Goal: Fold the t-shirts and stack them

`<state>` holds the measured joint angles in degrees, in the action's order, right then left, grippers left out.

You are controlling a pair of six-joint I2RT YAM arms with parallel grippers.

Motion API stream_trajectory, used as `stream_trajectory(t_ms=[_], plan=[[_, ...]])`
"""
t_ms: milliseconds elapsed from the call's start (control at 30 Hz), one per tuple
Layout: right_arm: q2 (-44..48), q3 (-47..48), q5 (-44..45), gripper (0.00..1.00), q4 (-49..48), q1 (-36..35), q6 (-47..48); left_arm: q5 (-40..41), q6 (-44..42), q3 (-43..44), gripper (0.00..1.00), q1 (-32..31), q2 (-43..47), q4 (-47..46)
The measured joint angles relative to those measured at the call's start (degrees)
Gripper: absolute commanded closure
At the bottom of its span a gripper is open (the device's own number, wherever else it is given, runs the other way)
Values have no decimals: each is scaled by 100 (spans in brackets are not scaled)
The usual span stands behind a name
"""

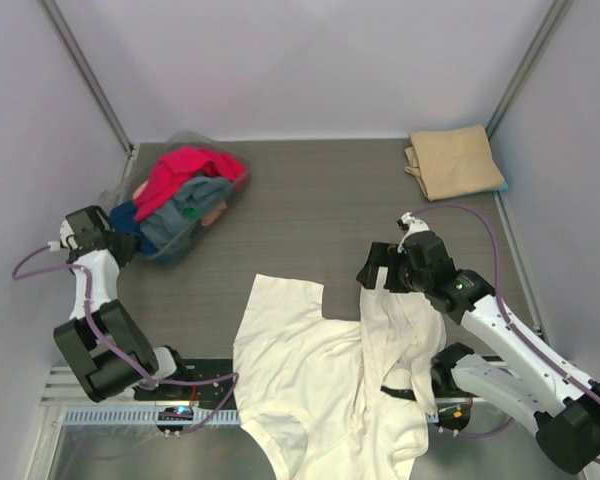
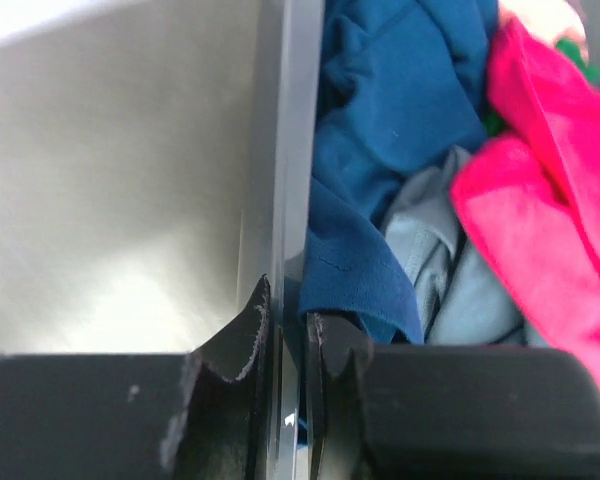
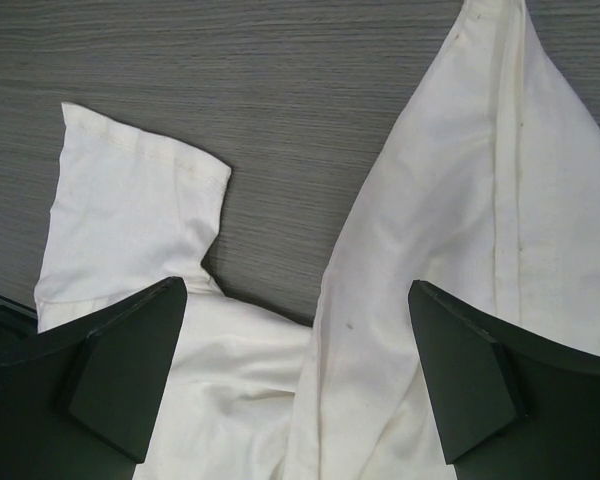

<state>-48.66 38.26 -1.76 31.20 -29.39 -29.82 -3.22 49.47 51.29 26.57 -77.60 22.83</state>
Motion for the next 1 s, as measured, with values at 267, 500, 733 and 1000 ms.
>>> stream_trajectory(t_ms=[267,500,733,1000], plan=[[-304,0,-57,0,-87,0,20,507,1207,-358,100,352,391,-173],[-481,-2,-70,0,-179,0,61,393,1941,-437,100,85,-627,-1226],[-798,-4,-131,0,-264,0,85,938,2653,249,99,-444,-1534,-1377],[-1139,-4,-114,0,-315,0,122,1467,3241,748,0,-999,-2280,-1233]])
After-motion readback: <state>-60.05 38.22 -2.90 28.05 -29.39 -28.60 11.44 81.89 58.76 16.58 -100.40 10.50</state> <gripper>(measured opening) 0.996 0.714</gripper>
